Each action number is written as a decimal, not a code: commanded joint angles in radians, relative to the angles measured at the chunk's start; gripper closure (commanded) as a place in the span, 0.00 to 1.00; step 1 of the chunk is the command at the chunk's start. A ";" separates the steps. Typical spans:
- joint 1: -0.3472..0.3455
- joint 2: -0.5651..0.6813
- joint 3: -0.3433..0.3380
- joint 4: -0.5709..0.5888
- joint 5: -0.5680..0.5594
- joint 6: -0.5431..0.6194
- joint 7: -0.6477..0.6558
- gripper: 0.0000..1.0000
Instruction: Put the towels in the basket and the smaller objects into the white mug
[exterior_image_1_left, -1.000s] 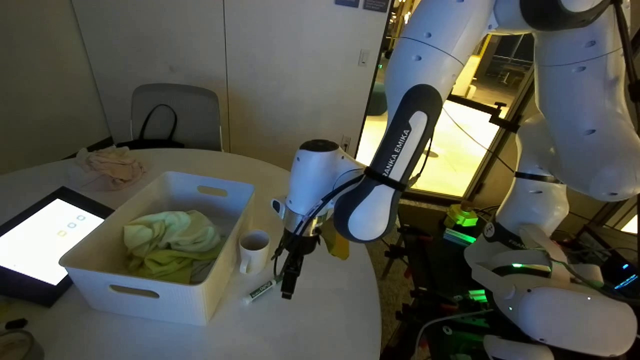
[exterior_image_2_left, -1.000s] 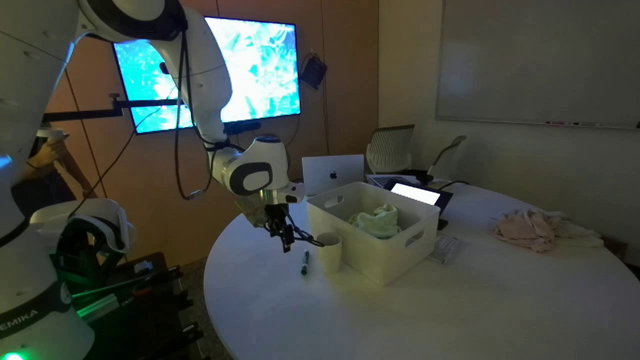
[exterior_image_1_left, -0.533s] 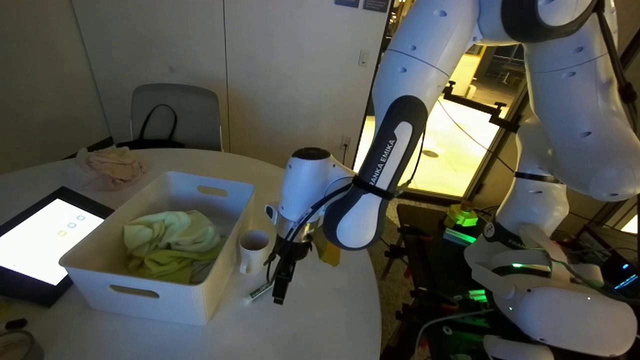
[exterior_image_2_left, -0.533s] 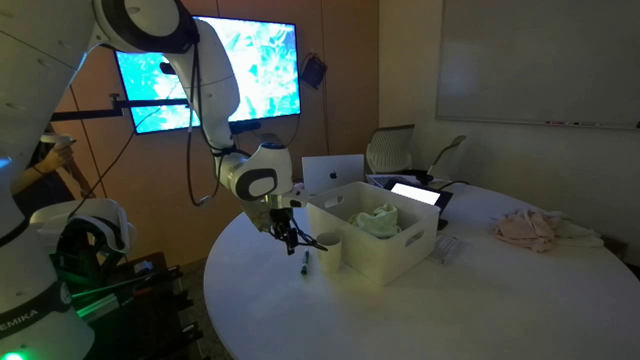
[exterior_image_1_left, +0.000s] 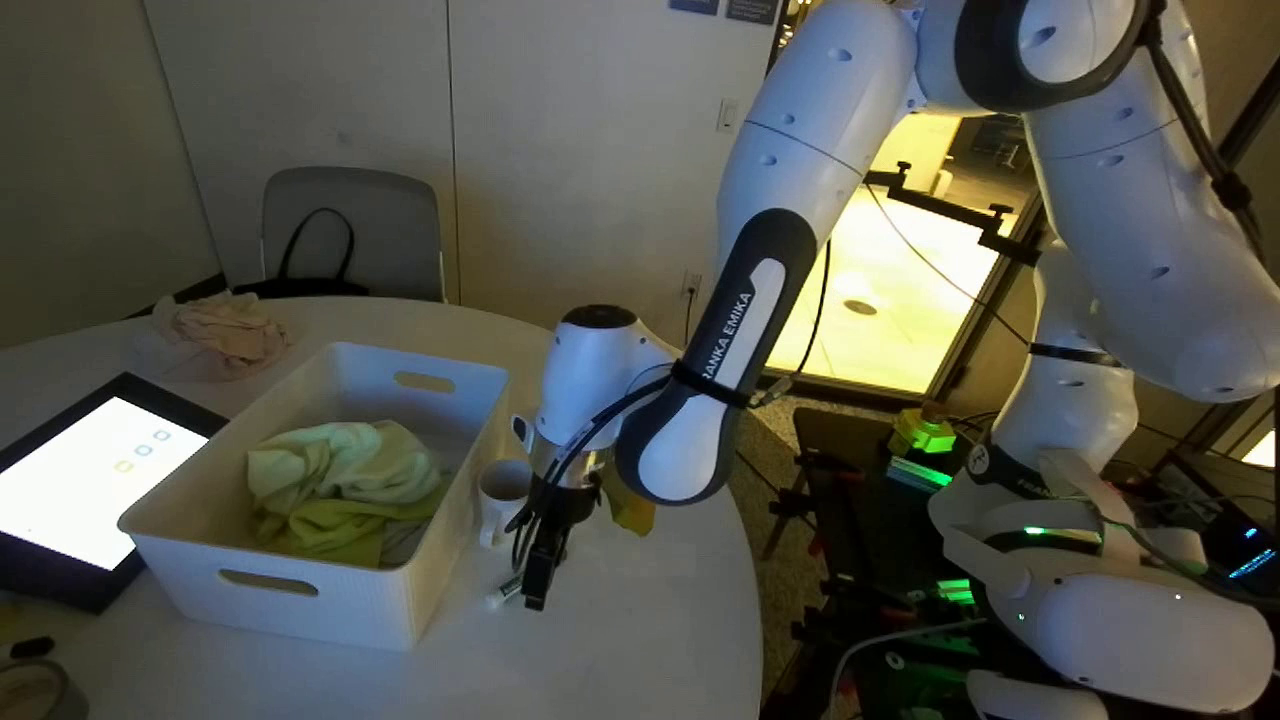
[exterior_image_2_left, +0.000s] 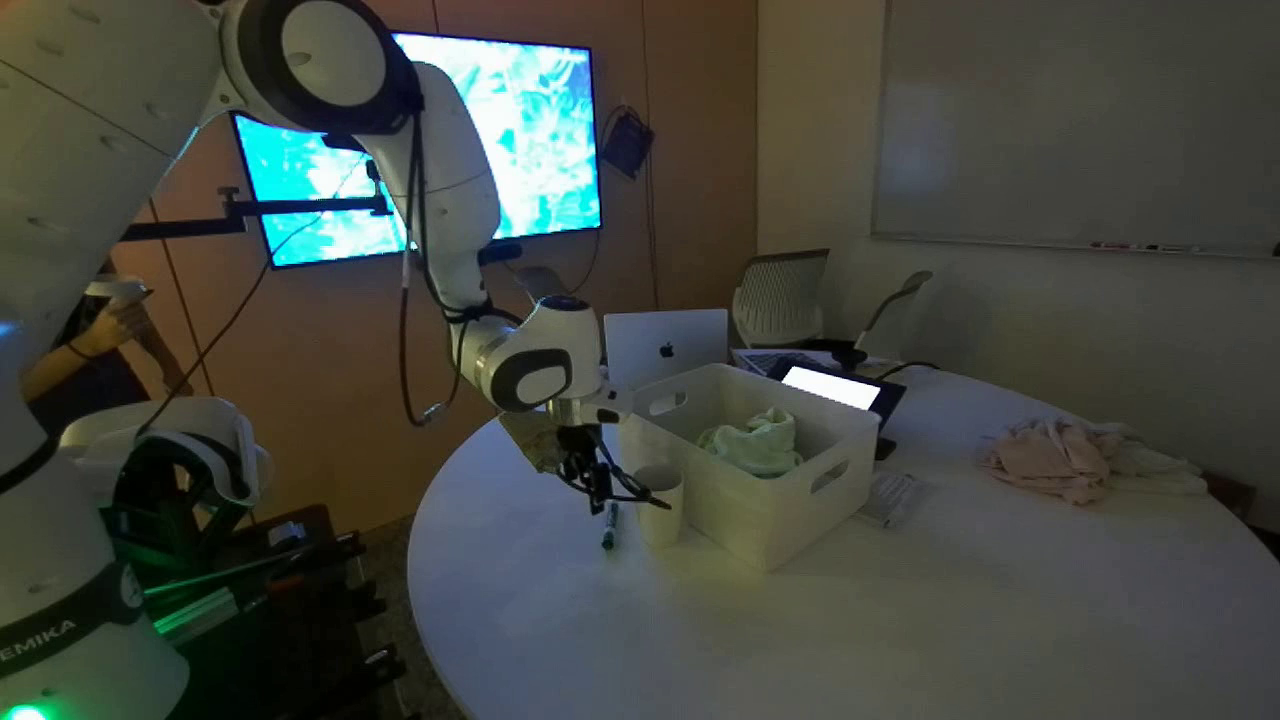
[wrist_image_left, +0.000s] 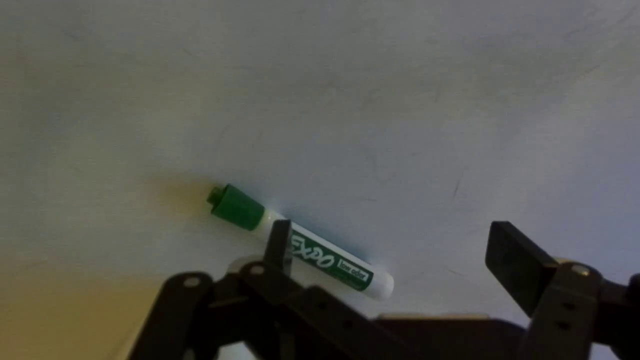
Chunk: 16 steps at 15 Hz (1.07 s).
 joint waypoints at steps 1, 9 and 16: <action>-0.042 0.041 0.028 0.052 0.023 0.004 -0.044 0.00; -0.101 0.103 0.058 0.109 0.021 -0.019 -0.084 0.00; -0.130 0.142 0.071 0.137 0.022 -0.032 -0.106 0.00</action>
